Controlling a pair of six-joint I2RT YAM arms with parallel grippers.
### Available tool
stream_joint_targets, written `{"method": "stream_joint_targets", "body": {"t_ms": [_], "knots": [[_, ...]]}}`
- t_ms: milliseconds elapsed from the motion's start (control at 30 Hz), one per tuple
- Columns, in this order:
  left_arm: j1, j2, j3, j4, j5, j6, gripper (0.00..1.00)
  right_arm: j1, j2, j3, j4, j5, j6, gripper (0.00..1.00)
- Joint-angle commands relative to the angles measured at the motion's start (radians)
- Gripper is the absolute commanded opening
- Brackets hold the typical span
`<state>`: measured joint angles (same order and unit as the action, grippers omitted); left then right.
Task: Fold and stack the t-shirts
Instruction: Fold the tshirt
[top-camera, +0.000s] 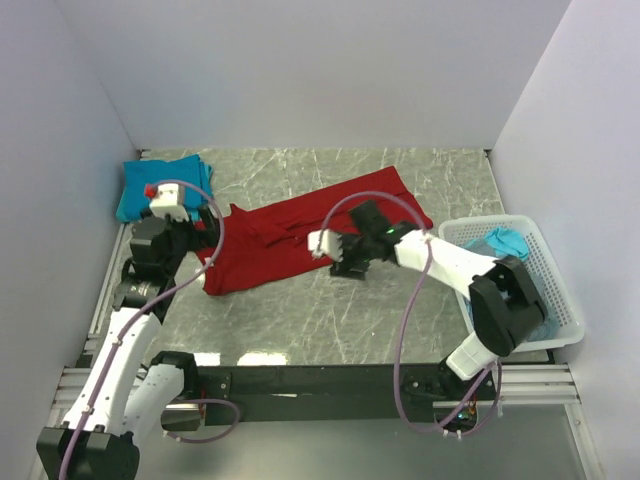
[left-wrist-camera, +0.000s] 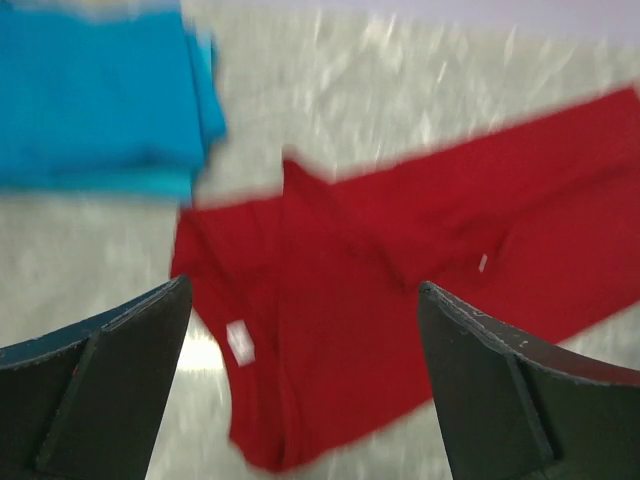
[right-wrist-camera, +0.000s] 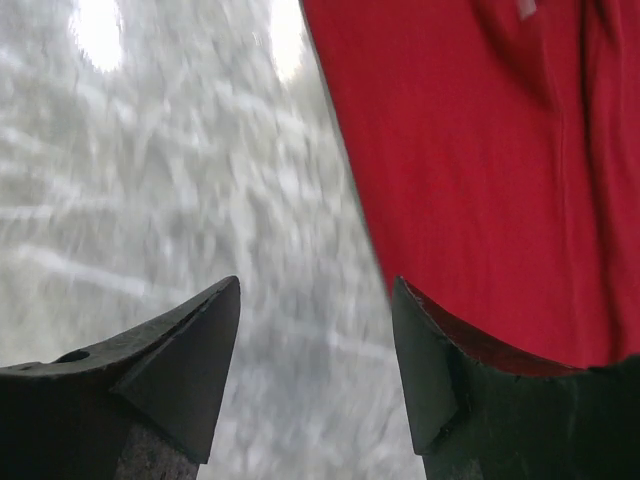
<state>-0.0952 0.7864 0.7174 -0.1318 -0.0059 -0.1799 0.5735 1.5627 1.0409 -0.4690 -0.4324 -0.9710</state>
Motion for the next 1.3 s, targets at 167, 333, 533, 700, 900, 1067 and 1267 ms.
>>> {"method": "stream_joint_targets", "body": {"t_ms": [167,333,533,700,900,1067,1267], "knots": [[0.0,-0.124,-0.085,-0.069,-0.014,-0.098,0.99,0.121,0.141,0.015,0.168,0.43,-0.043,0.68],[0.0,-0.104,-0.076,-0.066,-0.002,-0.096,0.99,0.063,0.161,-0.028,0.198,0.524,-0.106,0.68],[0.0,-0.09,-0.067,-0.061,0.026,-0.087,0.99,-0.059,0.154,-0.05,0.188,0.567,-0.178,0.67],[0.0,-0.099,-0.07,-0.057,0.044,-0.082,0.98,-0.156,0.186,-0.03,0.182,0.572,-0.236,0.66],[0.0,-0.102,-0.07,-0.057,0.044,-0.079,0.99,-0.21,0.243,0.001,0.191,0.566,-0.29,0.65],[0.0,-0.105,-0.07,-0.058,0.038,-0.076,0.99,-0.238,0.316,0.054,0.168,0.587,-0.305,0.6],[0.002,-0.102,-0.07,-0.055,0.046,-0.075,0.99,-0.261,0.353,0.08,0.147,0.6,-0.311,0.49]]}}
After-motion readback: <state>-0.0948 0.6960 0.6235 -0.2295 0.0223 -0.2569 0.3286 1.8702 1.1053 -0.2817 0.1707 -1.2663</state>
